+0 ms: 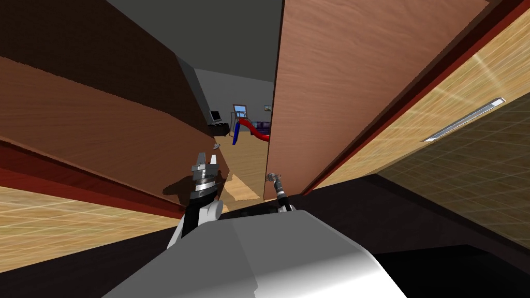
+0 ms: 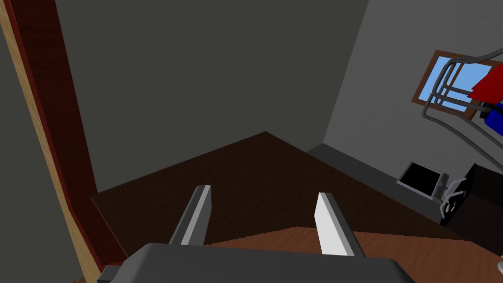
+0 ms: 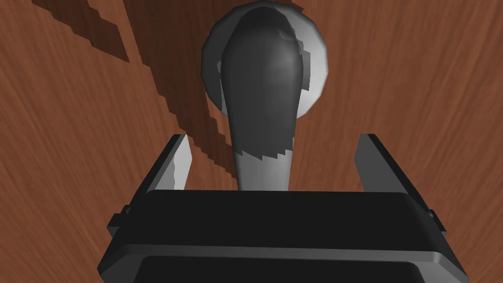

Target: Push the door open

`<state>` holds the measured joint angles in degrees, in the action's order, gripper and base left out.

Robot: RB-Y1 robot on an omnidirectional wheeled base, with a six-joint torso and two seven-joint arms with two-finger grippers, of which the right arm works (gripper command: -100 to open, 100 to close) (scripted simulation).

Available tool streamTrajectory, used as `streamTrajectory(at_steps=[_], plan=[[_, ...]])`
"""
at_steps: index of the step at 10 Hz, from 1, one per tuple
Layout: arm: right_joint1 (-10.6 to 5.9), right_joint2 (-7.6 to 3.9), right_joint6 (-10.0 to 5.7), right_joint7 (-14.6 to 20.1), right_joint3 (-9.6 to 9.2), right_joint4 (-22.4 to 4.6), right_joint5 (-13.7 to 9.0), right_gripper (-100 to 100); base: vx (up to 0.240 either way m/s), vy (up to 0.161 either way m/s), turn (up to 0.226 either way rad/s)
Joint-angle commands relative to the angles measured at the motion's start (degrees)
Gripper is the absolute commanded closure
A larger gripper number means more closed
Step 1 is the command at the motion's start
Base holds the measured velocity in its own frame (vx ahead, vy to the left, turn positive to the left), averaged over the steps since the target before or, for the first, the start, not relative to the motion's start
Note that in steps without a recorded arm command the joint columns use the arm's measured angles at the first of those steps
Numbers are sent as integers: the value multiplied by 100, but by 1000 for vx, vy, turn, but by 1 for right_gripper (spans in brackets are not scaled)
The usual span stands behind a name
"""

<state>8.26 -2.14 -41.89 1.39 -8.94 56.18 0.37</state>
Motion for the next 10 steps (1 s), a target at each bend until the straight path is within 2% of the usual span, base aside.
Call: streamTrajectory(at_steps=[1, 2, 7, 10], plan=[[0, 0, 0, 0, 0, 0, 0, -100, 90, -4, 7], [0, 0, 0, 0, 0, 0, 0, 100, -14, 1, -5], [0, 0, 0, 0, 0, 0, 0, 100, -17, 0, -1], [-11, -67, 15, -42, 137, -37, -56, 100, 136, 43, -33]])
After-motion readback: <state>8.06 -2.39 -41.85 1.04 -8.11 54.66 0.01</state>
